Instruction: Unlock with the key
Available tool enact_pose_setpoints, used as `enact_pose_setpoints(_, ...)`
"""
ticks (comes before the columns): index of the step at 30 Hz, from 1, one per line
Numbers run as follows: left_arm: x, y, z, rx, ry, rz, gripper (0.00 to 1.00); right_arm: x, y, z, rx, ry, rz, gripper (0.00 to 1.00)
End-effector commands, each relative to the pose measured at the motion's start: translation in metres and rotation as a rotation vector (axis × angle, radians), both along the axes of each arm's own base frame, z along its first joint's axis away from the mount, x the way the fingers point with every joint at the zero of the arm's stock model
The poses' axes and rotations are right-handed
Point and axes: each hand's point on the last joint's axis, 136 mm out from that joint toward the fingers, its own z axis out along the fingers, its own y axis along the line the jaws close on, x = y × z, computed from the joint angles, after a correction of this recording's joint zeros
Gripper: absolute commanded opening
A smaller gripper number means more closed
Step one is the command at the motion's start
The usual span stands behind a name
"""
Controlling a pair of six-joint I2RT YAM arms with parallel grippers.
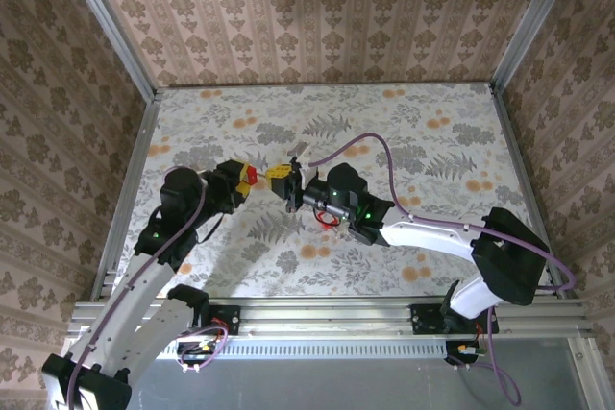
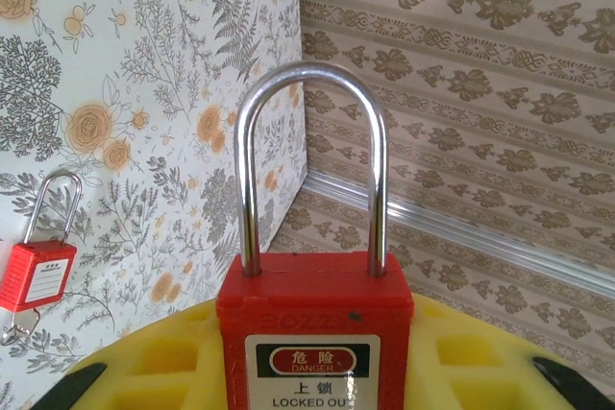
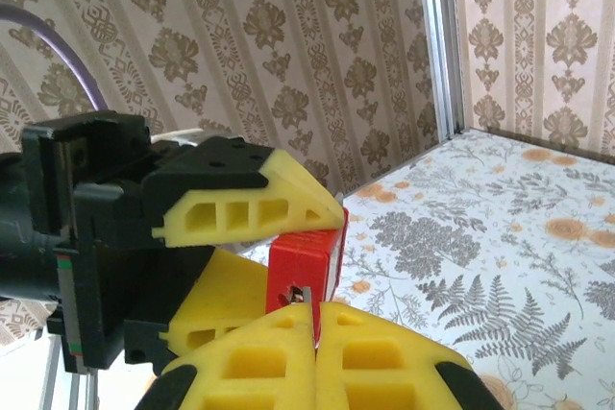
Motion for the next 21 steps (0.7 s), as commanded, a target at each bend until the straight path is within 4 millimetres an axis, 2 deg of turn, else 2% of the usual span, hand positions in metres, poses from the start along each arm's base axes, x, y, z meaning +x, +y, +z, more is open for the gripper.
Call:
enact_pose_setpoints(1,0.000,0.004,0.008,-0.010,-0.024,0.021,0.00,-0.001,0.005,-0.004,0.013,0.020,0.013,0.00)
enact_pose_setpoints(21,-0.001,0.007,-0.004,0.020,-0.011,0.028,0.00,-0.002,0.015,-0.005,0.039,0.051,0.034,0.00)
